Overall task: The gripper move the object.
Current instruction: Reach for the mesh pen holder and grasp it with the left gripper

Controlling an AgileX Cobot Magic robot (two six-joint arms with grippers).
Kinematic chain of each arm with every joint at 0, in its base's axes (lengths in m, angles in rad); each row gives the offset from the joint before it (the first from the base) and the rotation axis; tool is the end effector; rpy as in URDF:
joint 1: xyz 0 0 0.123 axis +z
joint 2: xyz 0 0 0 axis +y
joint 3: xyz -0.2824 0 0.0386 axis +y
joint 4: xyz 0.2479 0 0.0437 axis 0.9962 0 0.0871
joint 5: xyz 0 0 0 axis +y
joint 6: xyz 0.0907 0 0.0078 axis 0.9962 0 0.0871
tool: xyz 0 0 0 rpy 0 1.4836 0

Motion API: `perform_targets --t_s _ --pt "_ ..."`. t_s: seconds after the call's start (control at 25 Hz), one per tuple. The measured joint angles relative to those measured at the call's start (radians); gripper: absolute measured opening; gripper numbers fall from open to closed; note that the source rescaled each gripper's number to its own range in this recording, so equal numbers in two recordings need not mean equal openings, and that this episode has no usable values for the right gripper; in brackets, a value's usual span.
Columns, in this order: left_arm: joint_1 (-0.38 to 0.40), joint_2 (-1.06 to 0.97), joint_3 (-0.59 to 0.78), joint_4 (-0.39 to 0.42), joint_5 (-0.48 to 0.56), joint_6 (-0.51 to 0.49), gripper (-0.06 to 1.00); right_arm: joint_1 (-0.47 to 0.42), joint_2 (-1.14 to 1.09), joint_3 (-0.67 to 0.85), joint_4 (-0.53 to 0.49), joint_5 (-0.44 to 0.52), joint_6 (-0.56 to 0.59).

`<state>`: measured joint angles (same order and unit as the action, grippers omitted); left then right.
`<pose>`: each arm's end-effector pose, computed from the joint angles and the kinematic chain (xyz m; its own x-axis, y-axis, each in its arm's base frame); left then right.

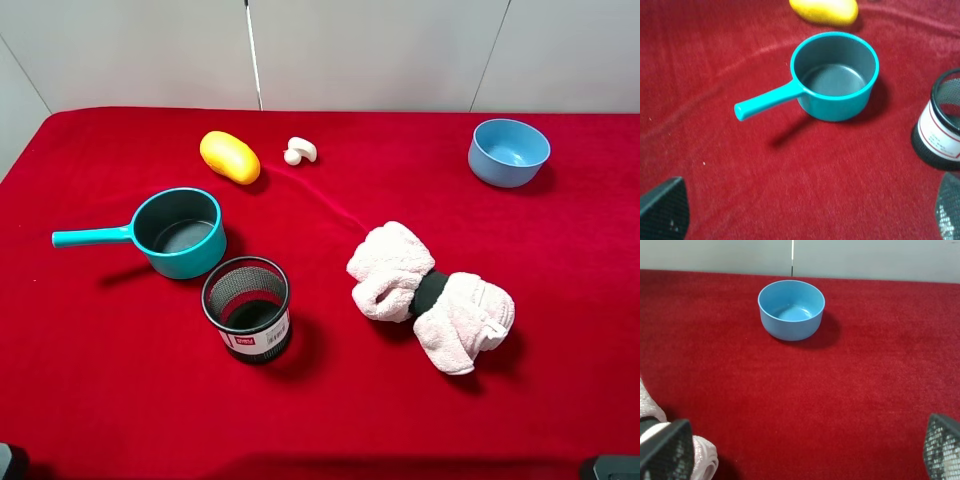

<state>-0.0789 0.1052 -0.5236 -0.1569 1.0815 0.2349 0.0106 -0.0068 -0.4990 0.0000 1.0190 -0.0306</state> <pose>0.0068 -0.0131 0.2829 -0.5007 0.1985 -0.8426 0.2774 0.9588 0.0611 -0.0041 0.0000 0.2803 -0.4127 -0.0350 -0.9102 -0.0232 0.9993 -0.0279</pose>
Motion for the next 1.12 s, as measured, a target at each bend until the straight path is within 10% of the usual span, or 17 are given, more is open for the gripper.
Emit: perform_targets --t_s 0.72,1.12 --pt "-0.004 0.575 -0.185 -0.113 0.024 0.172 0.98 0.0 0.0 0.0 0.0 0.0 0.0" --pt "-0.188 0.822 -0.27 -0.103 0.011 0.177 0.98 0.0 0.0 0.0 0.0 0.0 0.0"
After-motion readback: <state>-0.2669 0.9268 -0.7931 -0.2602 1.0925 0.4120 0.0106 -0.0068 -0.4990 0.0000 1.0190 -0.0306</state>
